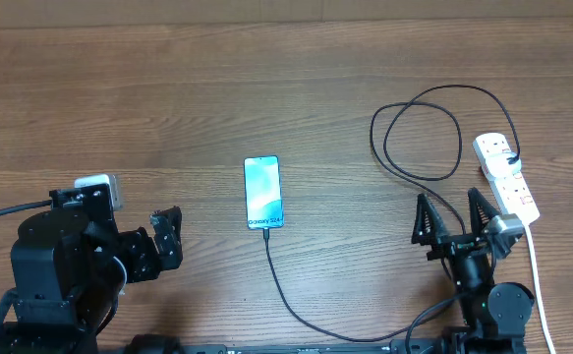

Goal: Plug charger to phone and switch on socket

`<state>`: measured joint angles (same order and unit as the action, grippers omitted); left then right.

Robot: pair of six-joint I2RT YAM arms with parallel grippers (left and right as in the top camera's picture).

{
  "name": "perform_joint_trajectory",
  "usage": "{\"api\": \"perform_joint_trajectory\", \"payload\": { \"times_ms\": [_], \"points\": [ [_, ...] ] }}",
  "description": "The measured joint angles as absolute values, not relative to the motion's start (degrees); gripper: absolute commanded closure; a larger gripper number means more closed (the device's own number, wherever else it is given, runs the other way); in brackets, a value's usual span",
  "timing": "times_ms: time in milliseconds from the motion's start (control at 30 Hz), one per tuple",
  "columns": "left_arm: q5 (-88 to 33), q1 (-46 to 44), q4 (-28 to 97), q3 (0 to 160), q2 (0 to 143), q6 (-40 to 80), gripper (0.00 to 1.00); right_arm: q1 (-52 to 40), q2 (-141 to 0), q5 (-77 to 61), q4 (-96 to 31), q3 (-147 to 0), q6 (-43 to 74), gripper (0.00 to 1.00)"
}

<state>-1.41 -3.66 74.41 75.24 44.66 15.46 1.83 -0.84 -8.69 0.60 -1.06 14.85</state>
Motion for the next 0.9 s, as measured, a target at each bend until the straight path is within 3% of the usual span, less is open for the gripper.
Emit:
{"api": "perform_joint_trajectory", "payload": {
  "times_ms": [267, 900],
  "points": [
    [-1.4, -3.7, 74.4, 75.2, 44.7, 15.5, 0.01, 1.8, -0.8, -2.1, -5.2, -1.1, 17.3, 0.00],
    [-1.4, -3.7, 74.4, 75.2, 44.7, 15.5, 0.00, 1.8, -0.8, -1.0, -5.1, -1.1, 16.5, 0.00]
  ]
}}
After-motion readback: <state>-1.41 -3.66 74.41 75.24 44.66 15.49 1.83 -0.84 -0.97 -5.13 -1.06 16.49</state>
